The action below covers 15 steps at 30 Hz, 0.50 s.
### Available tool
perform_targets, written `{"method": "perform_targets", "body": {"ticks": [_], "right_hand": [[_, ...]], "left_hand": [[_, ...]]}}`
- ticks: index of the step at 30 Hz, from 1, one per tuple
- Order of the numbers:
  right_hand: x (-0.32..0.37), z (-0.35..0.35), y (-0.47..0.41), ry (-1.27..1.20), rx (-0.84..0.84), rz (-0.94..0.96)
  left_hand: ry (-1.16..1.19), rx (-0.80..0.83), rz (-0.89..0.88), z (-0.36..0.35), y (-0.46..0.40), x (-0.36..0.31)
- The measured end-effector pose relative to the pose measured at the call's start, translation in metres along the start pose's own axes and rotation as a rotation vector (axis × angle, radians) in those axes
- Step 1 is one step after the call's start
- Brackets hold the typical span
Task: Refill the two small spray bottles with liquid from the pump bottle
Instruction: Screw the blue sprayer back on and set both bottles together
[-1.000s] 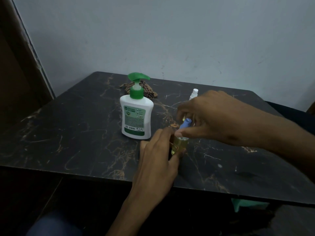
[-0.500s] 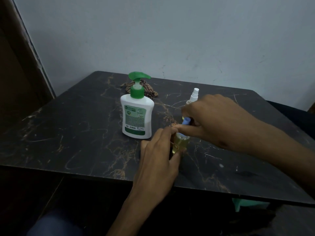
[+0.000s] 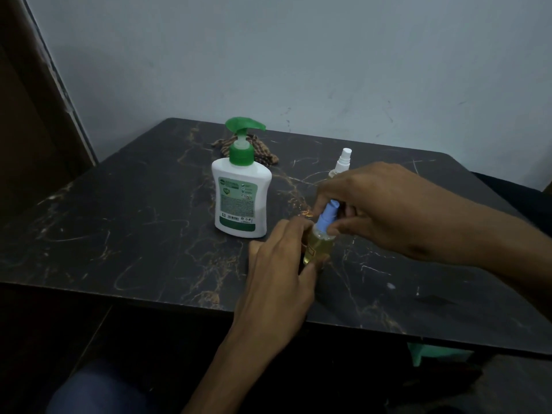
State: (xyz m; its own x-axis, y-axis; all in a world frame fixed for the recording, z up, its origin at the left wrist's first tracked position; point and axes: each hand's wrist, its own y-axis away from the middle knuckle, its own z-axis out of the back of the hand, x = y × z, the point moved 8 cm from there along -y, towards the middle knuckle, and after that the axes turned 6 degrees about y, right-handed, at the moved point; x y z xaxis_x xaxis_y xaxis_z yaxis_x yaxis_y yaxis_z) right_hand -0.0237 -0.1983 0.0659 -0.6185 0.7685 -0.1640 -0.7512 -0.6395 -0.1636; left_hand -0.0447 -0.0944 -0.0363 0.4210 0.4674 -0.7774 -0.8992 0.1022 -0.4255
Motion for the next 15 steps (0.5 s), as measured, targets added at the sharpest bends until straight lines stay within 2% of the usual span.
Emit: {"method": "perform_targets", "body": {"ticks": [7, 15], "right_hand": [[-0.007, -0.005, 0.003, -0.156, -0.047, -0.033], [-0.013, -0.016, 0.028, -0.34, -0.313, -0.153]], "left_hand": [[-0.004, 0.012, -0.019, -0.001, 0.0, 0.0], [-0.017, 0.003, -0.022, 0.002, 0.0, -0.004]]}}
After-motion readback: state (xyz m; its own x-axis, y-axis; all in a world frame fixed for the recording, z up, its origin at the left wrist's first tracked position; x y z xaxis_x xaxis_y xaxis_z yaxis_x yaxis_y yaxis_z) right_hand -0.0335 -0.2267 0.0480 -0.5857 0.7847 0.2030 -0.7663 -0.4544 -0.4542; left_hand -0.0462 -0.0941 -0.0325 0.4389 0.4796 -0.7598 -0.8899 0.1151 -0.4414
